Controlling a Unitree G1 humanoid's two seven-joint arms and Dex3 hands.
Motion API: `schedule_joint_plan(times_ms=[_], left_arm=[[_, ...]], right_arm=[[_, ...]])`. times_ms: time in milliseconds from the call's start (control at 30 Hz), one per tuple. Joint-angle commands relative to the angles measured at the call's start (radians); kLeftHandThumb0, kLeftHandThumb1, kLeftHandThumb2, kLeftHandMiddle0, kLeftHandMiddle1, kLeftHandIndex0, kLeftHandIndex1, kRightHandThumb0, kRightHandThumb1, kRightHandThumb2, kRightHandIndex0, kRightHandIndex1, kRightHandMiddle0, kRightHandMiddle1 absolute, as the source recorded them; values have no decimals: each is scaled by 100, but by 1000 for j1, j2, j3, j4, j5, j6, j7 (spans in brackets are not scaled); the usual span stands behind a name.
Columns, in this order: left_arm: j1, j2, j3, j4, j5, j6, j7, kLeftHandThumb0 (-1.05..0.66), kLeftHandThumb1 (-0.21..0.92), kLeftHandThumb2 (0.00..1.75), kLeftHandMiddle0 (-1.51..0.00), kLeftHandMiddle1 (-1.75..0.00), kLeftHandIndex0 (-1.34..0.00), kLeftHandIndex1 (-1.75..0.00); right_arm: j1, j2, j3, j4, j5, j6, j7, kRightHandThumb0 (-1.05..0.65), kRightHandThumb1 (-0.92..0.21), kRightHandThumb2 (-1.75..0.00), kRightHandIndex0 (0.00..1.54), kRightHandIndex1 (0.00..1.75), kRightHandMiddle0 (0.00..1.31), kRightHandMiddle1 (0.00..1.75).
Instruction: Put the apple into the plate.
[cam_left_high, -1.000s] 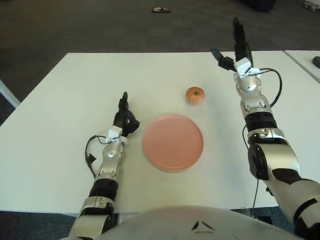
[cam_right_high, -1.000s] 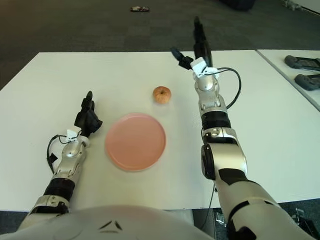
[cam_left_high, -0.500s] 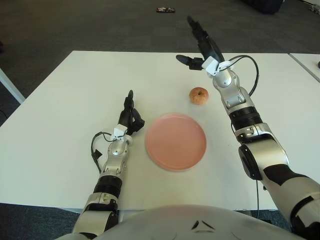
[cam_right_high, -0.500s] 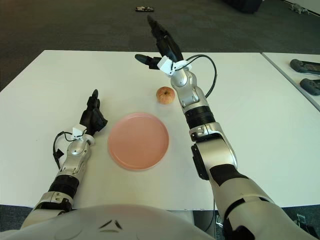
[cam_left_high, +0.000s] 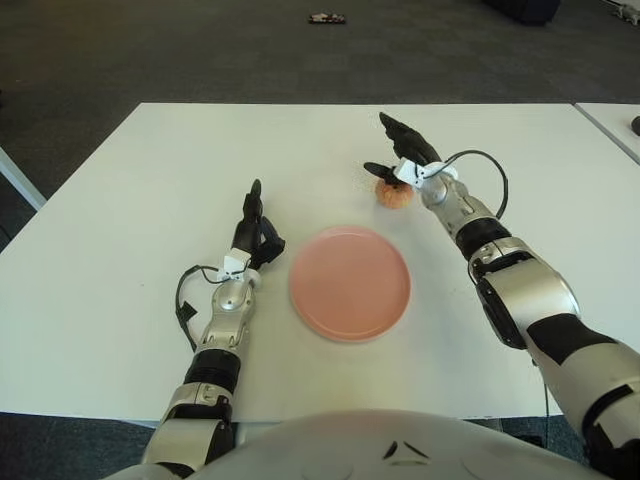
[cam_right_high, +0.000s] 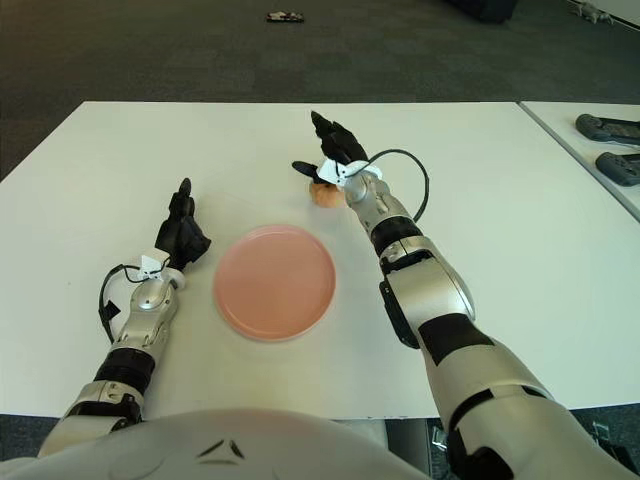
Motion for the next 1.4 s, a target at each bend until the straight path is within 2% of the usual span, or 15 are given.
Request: schedule_joint_plan(times_ms=[0, 433, 1367], left_arm=[[8, 0, 0, 26, 6, 24, 1, -100, 92, 122, -1, 0, 0, -15], [11, -3, 3, 17, 3, 33, 4, -99, 92, 122, -1, 0, 0, -15], [8, -3, 6, 27, 5, 30, 12, -101, 92, 121, -1, 0, 0, -13]], right_arm=[[-55, -10, 24, 31, -20, -23, -25, -105, -92, -75, 0, 0, 0, 0], [-67, -19, 60, 75, -23, 25, 2, -105, -92, -81, 0, 0, 0, 0], [-31, -37, 63, 96, -11, 63, 10, -105, -92, -84, 0, 0, 0, 0]])
